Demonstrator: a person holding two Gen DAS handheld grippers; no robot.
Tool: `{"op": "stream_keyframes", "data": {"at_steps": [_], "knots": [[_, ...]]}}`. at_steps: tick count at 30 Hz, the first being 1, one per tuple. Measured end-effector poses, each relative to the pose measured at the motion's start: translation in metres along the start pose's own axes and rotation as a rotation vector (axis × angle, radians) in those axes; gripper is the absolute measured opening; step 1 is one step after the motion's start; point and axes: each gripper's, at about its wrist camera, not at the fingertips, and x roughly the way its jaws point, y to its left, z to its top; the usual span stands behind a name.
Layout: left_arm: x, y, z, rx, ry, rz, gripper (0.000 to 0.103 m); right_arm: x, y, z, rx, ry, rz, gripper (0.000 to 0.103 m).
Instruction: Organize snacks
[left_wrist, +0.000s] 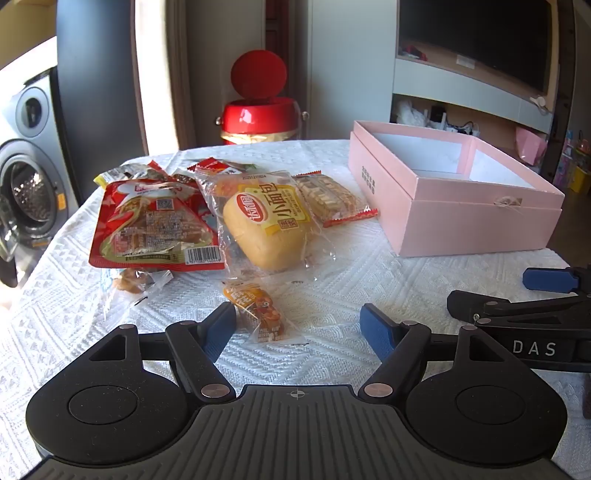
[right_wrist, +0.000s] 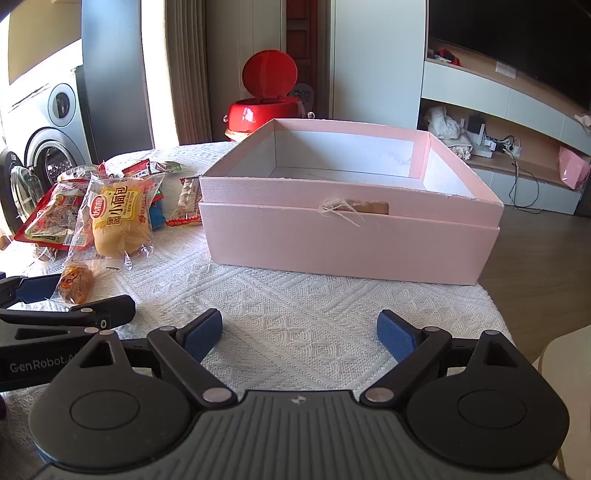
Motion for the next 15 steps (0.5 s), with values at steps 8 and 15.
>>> {"op": "stream_keyframes", "data": {"at_steps": [8, 15], "knots": [[-0.0019, -0.0019, -0.0011, 0.004, 0.010, 0.002, 0.080, 0.0019, -0.0010, 0.0012, 0.009, -0.001, 0.010, 0.092], [-0.0011, -0.0020, -0.0007, 0.006, 0.012, 0.004, 0.080, 0.0000, -0.0033, 0.0006, 0.011, 0.000, 0.003, 0.092]]}}
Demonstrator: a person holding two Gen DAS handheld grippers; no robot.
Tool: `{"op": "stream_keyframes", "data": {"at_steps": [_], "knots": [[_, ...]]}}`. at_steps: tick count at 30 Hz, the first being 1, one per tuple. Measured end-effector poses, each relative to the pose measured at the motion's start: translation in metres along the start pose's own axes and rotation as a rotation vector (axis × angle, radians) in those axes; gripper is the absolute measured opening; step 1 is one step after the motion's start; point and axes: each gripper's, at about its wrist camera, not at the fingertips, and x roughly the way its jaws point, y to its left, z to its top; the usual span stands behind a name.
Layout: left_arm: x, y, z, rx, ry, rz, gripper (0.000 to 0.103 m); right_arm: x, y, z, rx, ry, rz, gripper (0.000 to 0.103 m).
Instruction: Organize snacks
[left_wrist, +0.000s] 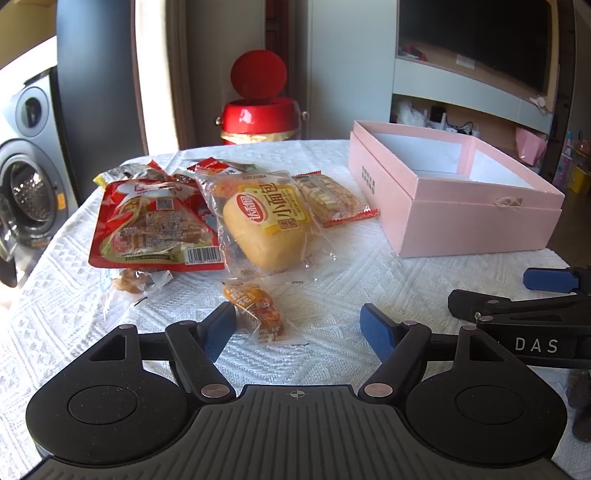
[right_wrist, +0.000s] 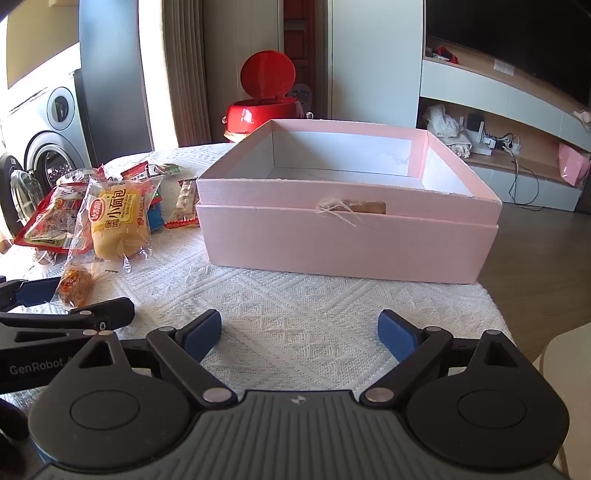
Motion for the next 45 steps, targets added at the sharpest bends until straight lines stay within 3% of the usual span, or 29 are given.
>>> {"op": "stream_keyframes", "data": {"at_steps": [22, 29, 33, 36, 38, 39, 45], "knots": [[0.000, 0.001, 0.000, -0.007, 0.001, -0.007, 0.079, 0.001, 0.002, 0.000, -0.005, 0.002, 0.000, 0.094], [-0.020, 0.027, 0.004, -0.034, 0.001, -0.070, 0.076, 0.012, -0.002, 0.014, -0.049, 0.066, 0.050, 0.099], [-0.046, 0.063, 0.016, -0.115, -0.069, -0.084, 0.076, 0.025, -0.003, 0.027, -0.082, 0.125, 0.064, 0.103], [-0.057, 0.088, 0.023, -0.151, -0.088, -0.064, 0.075, 0.036, -0.002, 0.044, -0.139, 0.187, 0.128, 0.101], [-0.060, 0.104, 0.023, -0.176, -0.091, -0.048, 0.075, 0.042, -0.003, 0.056, -0.118, 0.212, 0.160, 0.093], [-0.058, 0.109, 0.023, -0.190, -0.088, -0.039, 0.075, 0.043, -0.003, 0.061, -0.095, 0.198, 0.191, 0.089], [-0.055, 0.132, 0.025, -0.257, -0.080, -0.041, 0.075, 0.067, 0.018, 0.088, -0.056, 0.157, 0.316, 0.088]]}}
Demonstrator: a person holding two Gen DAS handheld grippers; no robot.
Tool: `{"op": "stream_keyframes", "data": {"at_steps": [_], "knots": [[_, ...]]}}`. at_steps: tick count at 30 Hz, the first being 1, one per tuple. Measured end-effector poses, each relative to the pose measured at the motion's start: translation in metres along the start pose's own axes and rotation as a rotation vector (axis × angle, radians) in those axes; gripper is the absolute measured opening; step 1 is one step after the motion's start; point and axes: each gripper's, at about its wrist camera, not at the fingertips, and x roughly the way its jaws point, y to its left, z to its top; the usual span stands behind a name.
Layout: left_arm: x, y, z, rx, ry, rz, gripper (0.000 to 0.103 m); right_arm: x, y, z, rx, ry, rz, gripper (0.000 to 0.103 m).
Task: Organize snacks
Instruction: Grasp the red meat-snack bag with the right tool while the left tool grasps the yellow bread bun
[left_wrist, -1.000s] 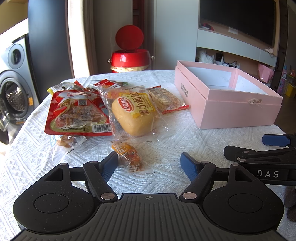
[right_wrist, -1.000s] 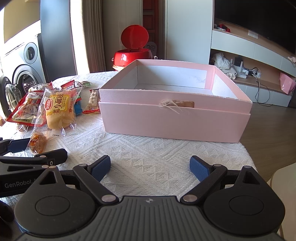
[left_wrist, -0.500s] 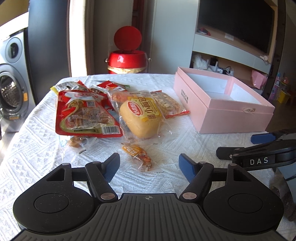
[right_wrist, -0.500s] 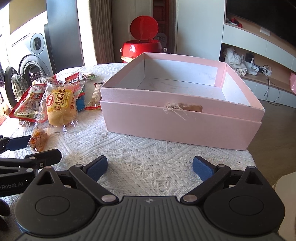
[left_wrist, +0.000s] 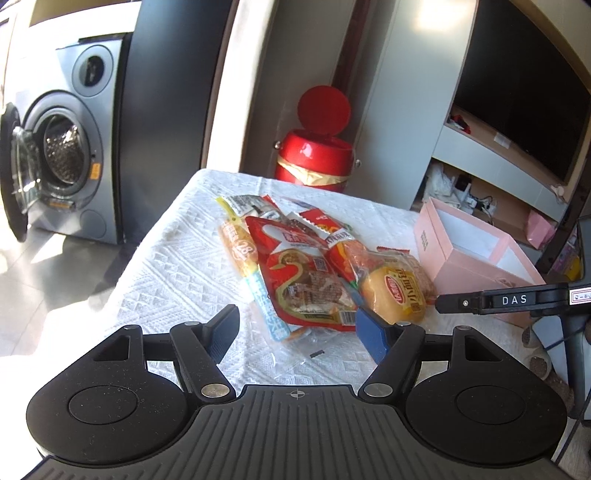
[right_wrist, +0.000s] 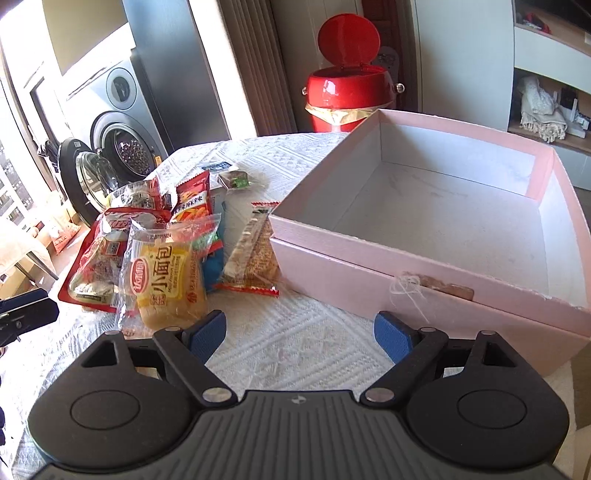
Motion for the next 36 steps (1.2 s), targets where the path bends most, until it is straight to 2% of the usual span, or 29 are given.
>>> {"op": "stream_keyframes", "data": {"at_steps": [8, 12, 14, 18, 22, 24, 26, 28, 29, 31, 36], "knots": [[0.003, -0.002, 0.025, 0.005, -0.060, -0.065, 0.075, 0.012, 0.041, 0.027, -0.080, -0.049, 0.082, 0.084], [0.017, -0.026, 0.035, 0.038, 0.013, -0.181, 0.075, -0.002, 0.049, 0.010, -0.120, -0.055, 0.060, 0.084], [0.032, -0.044, 0.035, 0.051, 0.048, -0.201, 0.075, -0.013, 0.047, -0.003, -0.150, -0.061, 0.028, 0.084], [0.080, -0.079, 0.026, 0.107, 0.127, -0.119, 0.075, -0.034, 0.037, -0.035, -0.176, -0.068, -0.064, 0.084], [0.119, -0.096, 0.008, 0.221, 0.182, -0.061, 0.075, -0.045, 0.027, -0.061, -0.166, -0.046, -0.150, 0.084], [0.116, -0.095, 0.004, 0.253, 0.154, -0.061, 0.072, -0.044, 0.019, -0.071, -0.146, -0.010, -0.179, 0.084], [0.106, -0.088, 0.006, 0.216, 0.143, -0.113, 0.066, -0.046, 0.011, -0.076, -0.100, -0.020, -0.166, 0.085], [0.088, -0.074, 0.011, 0.147, 0.109, -0.179, 0.051, -0.046, 0.007, -0.078, -0.087, -0.029, -0.159, 0.087], [0.076, -0.067, 0.015, 0.123, 0.084, -0.202, 0.047, -0.045, 0.008, -0.079, -0.091, -0.031, -0.161, 0.089], [0.051, -0.055, 0.023, 0.097, 0.037, -0.203, 0.036, -0.044, 0.010, -0.079, -0.089, -0.023, -0.161, 0.091], [-0.001, -0.012, 0.032, 0.008, -0.032, -0.176, 0.031, -0.039, 0.012, -0.072, -0.090, 0.013, -0.154, 0.096]]}}
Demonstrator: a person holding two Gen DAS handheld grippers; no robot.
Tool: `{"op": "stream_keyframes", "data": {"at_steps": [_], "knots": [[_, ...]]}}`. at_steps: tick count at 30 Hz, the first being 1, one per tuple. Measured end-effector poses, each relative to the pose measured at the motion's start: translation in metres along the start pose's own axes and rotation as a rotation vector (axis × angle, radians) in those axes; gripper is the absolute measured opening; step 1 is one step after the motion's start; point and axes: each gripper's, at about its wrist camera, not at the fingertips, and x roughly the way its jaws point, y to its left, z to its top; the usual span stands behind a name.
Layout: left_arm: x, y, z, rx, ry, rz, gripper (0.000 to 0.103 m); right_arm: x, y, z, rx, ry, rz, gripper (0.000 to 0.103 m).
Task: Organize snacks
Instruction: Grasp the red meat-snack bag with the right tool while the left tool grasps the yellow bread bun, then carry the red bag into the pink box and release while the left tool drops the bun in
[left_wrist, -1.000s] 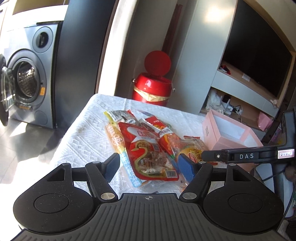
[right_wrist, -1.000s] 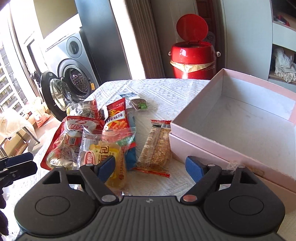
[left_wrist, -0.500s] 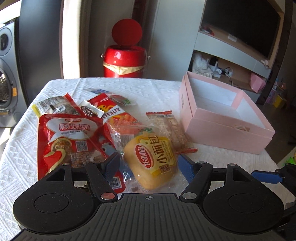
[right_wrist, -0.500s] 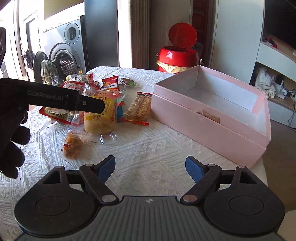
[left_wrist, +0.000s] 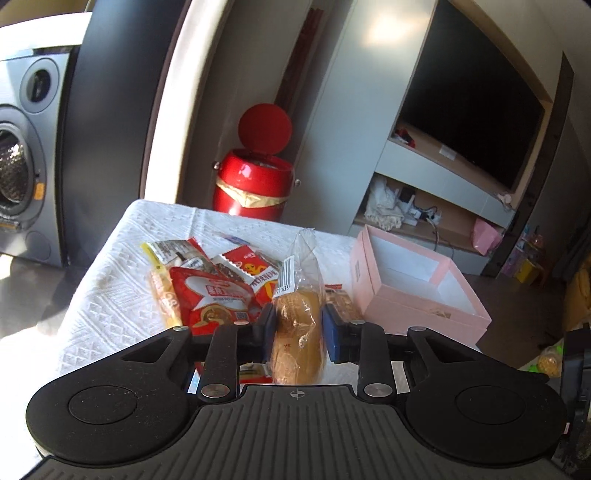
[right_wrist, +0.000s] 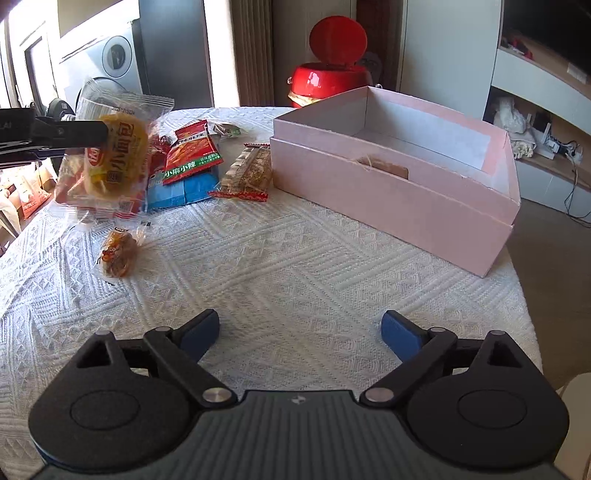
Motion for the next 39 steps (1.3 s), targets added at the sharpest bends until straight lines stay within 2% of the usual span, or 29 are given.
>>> {"op": "stream_keyframes", "data": {"at_steps": [2, 3, 5, 7, 9, 12, 16, 21, 24, 26, 28, 30, 34, 39], "knots": [[-0.019, 0.017, 0.002, -0.043, -0.016, 0.027, 0.030, 0.002, 0.005, 0.007, -0.027, 0.015, 0.025, 0.091], [-0.026, 0.024, 0.001, -0.057, -0.021, 0.047, 0.029, 0.002, 0.007, 0.012, -0.035, 0.019, 0.054, 0.086], [-0.041, 0.039, 0.000, -0.091, -0.024, 0.082, 0.029, 0.001, 0.017, 0.028, -0.022, 0.008, 0.134, 0.085], [-0.045, 0.051, -0.005, -0.114, 0.000, 0.081, 0.028, 0.001, 0.033, 0.047, -0.015, -0.035, 0.205, 0.085], [-0.042, 0.058, -0.014, -0.107, 0.060, 0.069, 0.027, 0.005, 0.053, 0.066, -0.027, -0.064, 0.241, 0.085], [-0.032, 0.057, -0.030, -0.037, 0.126, 0.119, 0.037, 0.018, 0.087, 0.097, -0.047, -0.081, 0.274, 0.085], [-0.019, 0.060, -0.039, 0.000, 0.163, 0.150, 0.047, 0.048, 0.127, 0.128, -0.051, -0.018, 0.315, 0.085], [-0.006, 0.065, -0.041, -0.007, 0.164, 0.159, 0.055, 0.092, 0.157, 0.140, -0.023, 0.086, 0.259, 0.085], [0.003, 0.067, -0.042, -0.014, 0.174, 0.139, 0.056, 0.099, 0.156, 0.138, -0.004, 0.103, 0.259, 0.083], [0.013, 0.066, -0.042, -0.008, 0.195, 0.133, 0.058, 0.092, 0.155, 0.134, -0.056, 0.104, 0.269, 0.075], [0.021, 0.067, -0.042, -0.018, 0.211, 0.121, 0.057, 0.081, 0.149, 0.129, -0.080, 0.115, 0.291, 0.060], [0.023, 0.072, -0.041, -0.042, 0.197, 0.115, 0.053, 0.067, 0.143, 0.124, -0.114, 0.111, 0.296, 0.055], [0.009, 0.077, -0.037, -0.079, 0.134, 0.076, 0.040, 0.025, 0.121, 0.108, -0.177, 0.040, 0.269, 0.052], [-0.019, 0.065, -0.037, -0.041, 0.091, 0.040, 0.038, -0.020, 0.074, 0.083, -0.146, -0.007, 0.243, 0.052]]}}
